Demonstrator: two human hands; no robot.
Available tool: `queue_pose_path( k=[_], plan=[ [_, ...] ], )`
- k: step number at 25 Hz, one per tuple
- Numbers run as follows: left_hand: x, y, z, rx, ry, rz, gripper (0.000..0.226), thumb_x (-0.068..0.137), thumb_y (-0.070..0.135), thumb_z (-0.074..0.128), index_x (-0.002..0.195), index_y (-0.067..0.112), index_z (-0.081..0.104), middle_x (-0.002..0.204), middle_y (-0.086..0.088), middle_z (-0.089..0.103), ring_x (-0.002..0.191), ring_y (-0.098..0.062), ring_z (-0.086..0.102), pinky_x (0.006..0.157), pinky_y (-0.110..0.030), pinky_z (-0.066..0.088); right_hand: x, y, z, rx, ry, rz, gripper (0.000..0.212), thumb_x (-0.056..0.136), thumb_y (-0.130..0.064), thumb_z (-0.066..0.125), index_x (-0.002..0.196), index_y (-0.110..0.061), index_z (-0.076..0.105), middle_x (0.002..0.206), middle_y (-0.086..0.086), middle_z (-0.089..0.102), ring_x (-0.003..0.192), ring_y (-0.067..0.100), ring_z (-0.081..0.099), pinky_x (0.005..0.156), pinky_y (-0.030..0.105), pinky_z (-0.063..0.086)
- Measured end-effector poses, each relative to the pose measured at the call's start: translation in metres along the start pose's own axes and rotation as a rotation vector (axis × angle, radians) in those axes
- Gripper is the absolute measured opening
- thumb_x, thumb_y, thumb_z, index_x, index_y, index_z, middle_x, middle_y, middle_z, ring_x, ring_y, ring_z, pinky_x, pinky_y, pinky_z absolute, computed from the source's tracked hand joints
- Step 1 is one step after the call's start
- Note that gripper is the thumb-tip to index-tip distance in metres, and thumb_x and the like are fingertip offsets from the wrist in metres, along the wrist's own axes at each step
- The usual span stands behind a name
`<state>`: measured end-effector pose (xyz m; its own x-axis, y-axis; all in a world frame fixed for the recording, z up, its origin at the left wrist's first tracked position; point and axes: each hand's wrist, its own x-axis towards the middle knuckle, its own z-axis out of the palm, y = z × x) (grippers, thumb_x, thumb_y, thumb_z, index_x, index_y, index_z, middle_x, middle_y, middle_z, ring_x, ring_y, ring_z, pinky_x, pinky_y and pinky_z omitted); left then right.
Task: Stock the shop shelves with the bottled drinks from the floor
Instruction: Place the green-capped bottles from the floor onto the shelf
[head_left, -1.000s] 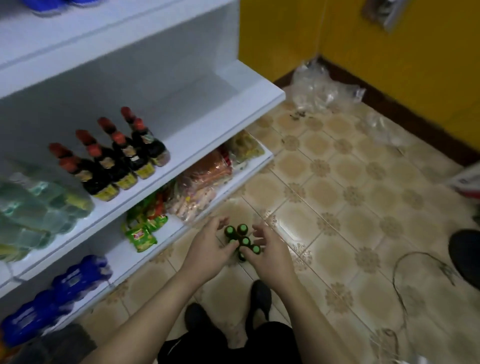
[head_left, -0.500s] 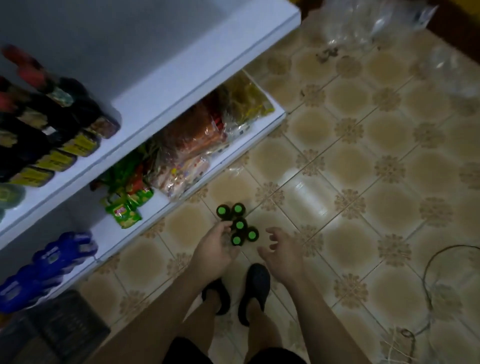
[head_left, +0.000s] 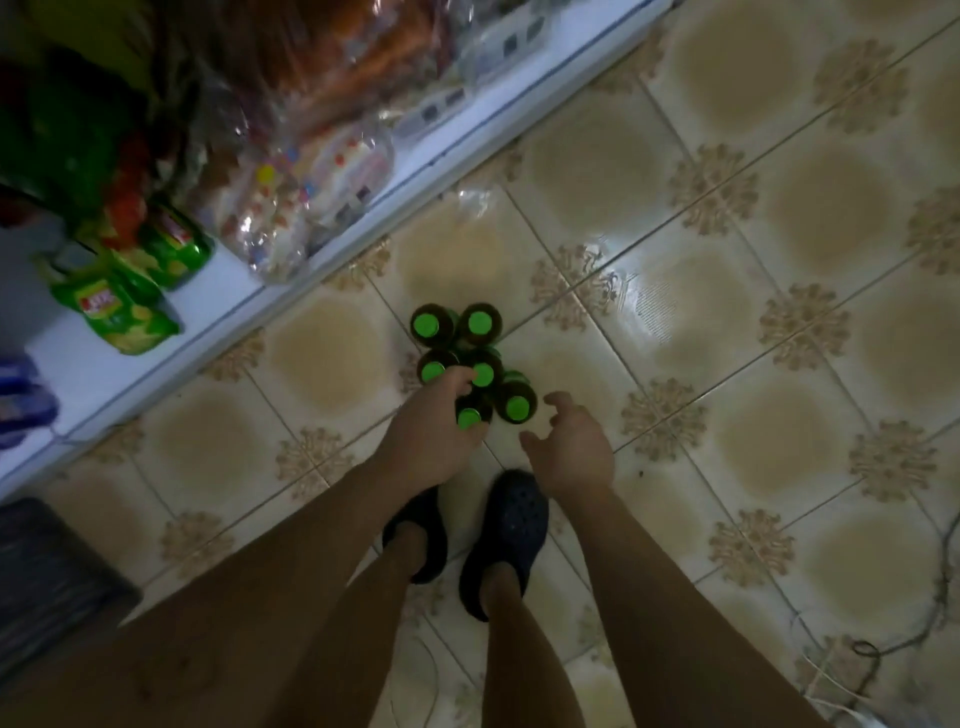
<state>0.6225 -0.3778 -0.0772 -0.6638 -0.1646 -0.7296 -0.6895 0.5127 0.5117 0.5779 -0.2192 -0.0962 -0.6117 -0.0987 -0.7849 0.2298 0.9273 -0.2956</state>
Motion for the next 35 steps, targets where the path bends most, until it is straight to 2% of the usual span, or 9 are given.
queue_pose_path(
  k=[5, 8, 14, 18, 23, 26, 29, 32, 35],
  plan=[
    [0.046, -0.036, 0.022, 0.003, -0.033, 0.042, 0.060, 0.088, 0.023, 0.068, 0.141, 0.023, 0.041, 0.138, 0.000, 0.052, 0.126, -0.016, 0.049, 0.103, -0.034, 0.043, 0.068, 0.000, 0.044, -0.179, -0.040, -0.061, 0.045, 0.091, -0.037, 0.062, 0.128, -0.015, 0.049, 0.117, 0.011, 0.057, 0.103, 0.032, 0.060, 0.070, 0.031, 0.042],
    [0.064, -0.044, 0.016, 0.069, -0.061, 0.101, 0.059, 0.088, 0.021, 0.068, 0.140, 0.020, 0.041, 0.139, -0.003, 0.051, 0.127, -0.018, 0.048, 0.103, -0.033, 0.041, 0.087, 0.000, 0.059, -0.319, -0.048, -0.056, 0.046, 0.091, -0.037, 0.062, 0.127, -0.013, 0.046, 0.118, 0.011, 0.052, 0.101, 0.032, 0.060, 0.068, 0.033, 0.041],
    [0.049, -0.041, 0.002, 0.096, -0.055, 0.133, 0.058, 0.088, 0.020, 0.068, 0.139, 0.019, 0.042, 0.137, -0.004, 0.052, 0.127, -0.020, 0.048, 0.103, -0.037, 0.042, 0.068, 0.002, 0.054, -0.169, -0.054, 0.032, 0.050, 0.082, -0.020, 0.072, 0.125, -0.009, 0.050, 0.120, 0.013, 0.049, 0.100, 0.033, 0.057, 0.074, 0.033, 0.042],
    [0.014, -0.021, -0.002, 0.128, -0.063, 0.177, 0.058, 0.088, 0.021, 0.067, 0.141, 0.019, 0.042, 0.138, -0.005, 0.052, 0.127, -0.021, 0.049, 0.102, -0.042, 0.044, 0.015, -0.002, 0.024, 0.012, 0.035, 0.055, 0.043, 0.082, -0.026, 0.071, 0.117, -0.009, 0.053, 0.112, 0.011, 0.051, 0.094, 0.030, 0.056, 0.071, 0.032, 0.038],
    [-0.060, 0.036, -0.030, 0.155, -0.076, 0.206, 0.062, 0.089, 0.022, 0.065, 0.144, 0.025, 0.036, 0.139, -0.003, 0.049, 0.128, -0.022, 0.045, 0.102, -0.043, 0.043, -0.079, -0.015, -0.049, 0.229, 0.106, 0.102, 0.037, 0.085, -0.032, 0.068, 0.114, -0.014, 0.055, 0.089, 0.005, 0.063, 0.076, 0.024, 0.061, 0.062, 0.034, 0.049],
    [-0.112, 0.075, -0.056, 0.180, -0.059, 0.251, 0.068, 0.089, 0.023, 0.066, 0.147, 0.028, 0.031, 0.142, -0.002, 0.046, 0.130, -0.022, 0.041, 0.103, -0.042, 0.042, -0.145, -0.035, -0.096, 0.376, 0.119, 0.051, 0.037, 0.088, -0.033, 0.065, 0.121, -0.017, 0.058, 0.082, -0.001, 0.065, 0.072, 0.024, 0.069, 0.066, 0.042, 0.058],
    [-0.169, 0.114, -0.085, 0.156, -0.011, 0.268, 0.074, 0.086, 0.024, 0.068, 0.149, 0.030, 0.029, 0.144, -0.002, 0.045, 0.132, -0.023, 0.040, 0.105, -0.043, 0.041, -0.212, -0.054, -0.147, 0.452, 0.130, -0.009, 0.037, 0.089, -0.031, 0.064, 0.123, -0.017, 0.061, 0.084, -0.002, 0.065, 0.071, 0.024, 0.071, 0.069, 0.043, 0.058],
    [-0.223, 0.144, -0.107, 0.142, 0.065, 0.263, 0.079, 0.085, 0.028, 0.070, 0.150, 0.031, 0.025, 0.145, -0.004, 0.042, 0.134, -0.024, 0.036, 0.108, -0.043, 0.038, -0.275, -0.070, -0.196, 0.527, 0.128, -0.058, 0.029, 0.092, -0.028, 0.063, 0.119, -0.017, 0.064, 0.088, 0.004, 0.068, 0.057, 0.019, 0.071, 0.057, 0.035, 0.057],
    [-0.276, 0.172, -0.123, 0.146, 0.123, 0.336, 0.084, 0.083, 0.031, 0.073, 0.151, 0.030, 0.024, 0.147, -0.002, 0.039, 0.135, -0.021, 0.032, 0.112, -0.038, 0.031, -0.332, -0.084, -0.240, 0.589, 0.129, -0.132, 0.019, 0.091, -0.024, 0.064, 0.108, -0.017, 0.070, 0.095, 0.005, 0.068, 0.055, 0.016, 0.070, 0.063, 0.048, 0.060]
  ],
)
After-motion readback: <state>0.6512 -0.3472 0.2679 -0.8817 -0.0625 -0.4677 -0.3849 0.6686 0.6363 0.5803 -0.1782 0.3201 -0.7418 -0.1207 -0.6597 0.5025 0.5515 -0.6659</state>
